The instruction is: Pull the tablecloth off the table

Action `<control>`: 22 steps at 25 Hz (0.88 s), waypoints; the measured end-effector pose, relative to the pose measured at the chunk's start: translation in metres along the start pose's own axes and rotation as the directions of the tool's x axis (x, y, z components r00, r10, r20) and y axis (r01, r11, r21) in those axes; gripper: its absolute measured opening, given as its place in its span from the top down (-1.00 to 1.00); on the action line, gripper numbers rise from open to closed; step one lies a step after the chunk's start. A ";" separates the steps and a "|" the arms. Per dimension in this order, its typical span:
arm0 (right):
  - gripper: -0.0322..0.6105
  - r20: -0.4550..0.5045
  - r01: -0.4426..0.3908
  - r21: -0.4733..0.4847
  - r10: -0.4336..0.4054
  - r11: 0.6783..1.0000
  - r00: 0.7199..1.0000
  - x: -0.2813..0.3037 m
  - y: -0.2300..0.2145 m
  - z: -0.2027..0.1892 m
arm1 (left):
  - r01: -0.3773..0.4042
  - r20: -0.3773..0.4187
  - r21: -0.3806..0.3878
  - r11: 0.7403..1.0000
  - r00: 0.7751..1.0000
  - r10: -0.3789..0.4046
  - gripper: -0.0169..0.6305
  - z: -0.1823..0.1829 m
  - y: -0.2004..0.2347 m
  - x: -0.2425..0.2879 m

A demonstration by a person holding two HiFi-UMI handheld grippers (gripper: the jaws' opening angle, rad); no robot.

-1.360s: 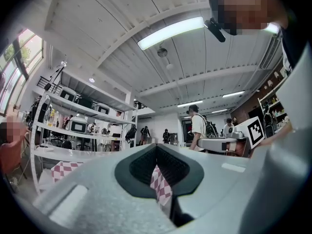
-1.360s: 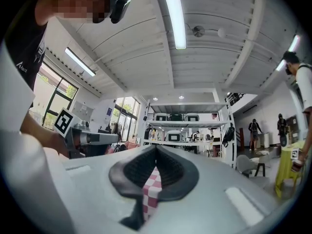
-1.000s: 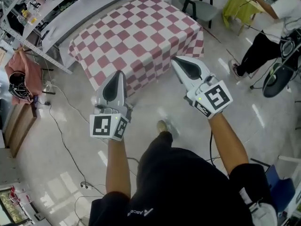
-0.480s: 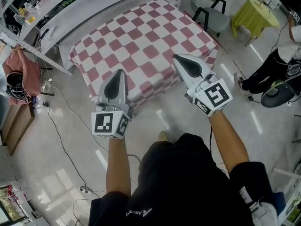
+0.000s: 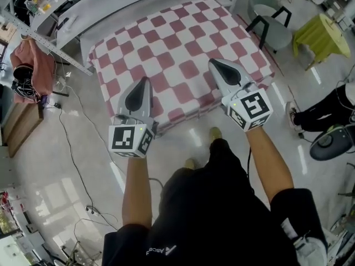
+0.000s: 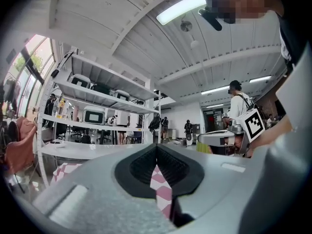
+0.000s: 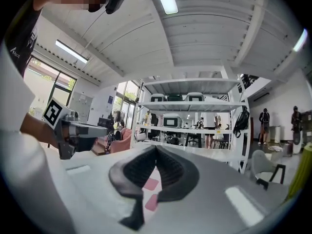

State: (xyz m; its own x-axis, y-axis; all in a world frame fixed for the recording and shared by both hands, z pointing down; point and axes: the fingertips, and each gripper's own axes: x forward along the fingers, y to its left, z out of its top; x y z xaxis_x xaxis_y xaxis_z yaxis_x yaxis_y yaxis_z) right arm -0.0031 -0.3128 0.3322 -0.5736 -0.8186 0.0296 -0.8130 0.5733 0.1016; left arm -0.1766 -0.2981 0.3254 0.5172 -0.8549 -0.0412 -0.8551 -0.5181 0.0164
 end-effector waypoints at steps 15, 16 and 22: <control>0.89 -0.154 -0.132 0.085 0.144 0.988 0.977 0.104 -0.150 -0.086 | -0.395 -0.184 -0.061 0.916 0.907 0.379 0.90 -0.065 0.048 0.117; 0.79 -0.168 -0.144 0.091 0.157 0.985 0.973 0.111 -0.153 -0.091 | -0.413 -0.203 -0.065 0.908 0.897 0.393 0.81 -0.071 0.054 0.120; 0.43 -0.278 -0.132 0.128 0.163 0.983 0.947 0.145 -0.167 -0.130 | -0.468 -0.355 -0.072 0.881 0.838 0.416 0.41 -0.115 0.089 0.131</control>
State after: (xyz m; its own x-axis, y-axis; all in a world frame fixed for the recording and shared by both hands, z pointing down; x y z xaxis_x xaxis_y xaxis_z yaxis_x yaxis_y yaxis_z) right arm 0.0623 -0.5320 0.4486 -0.6476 -0.6913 0.3205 -0.7366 0.6757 -0.0308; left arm -0.1810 -0.4592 0.4365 0.0902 -0.9408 0.3266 -0.9927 -0.0585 0.1055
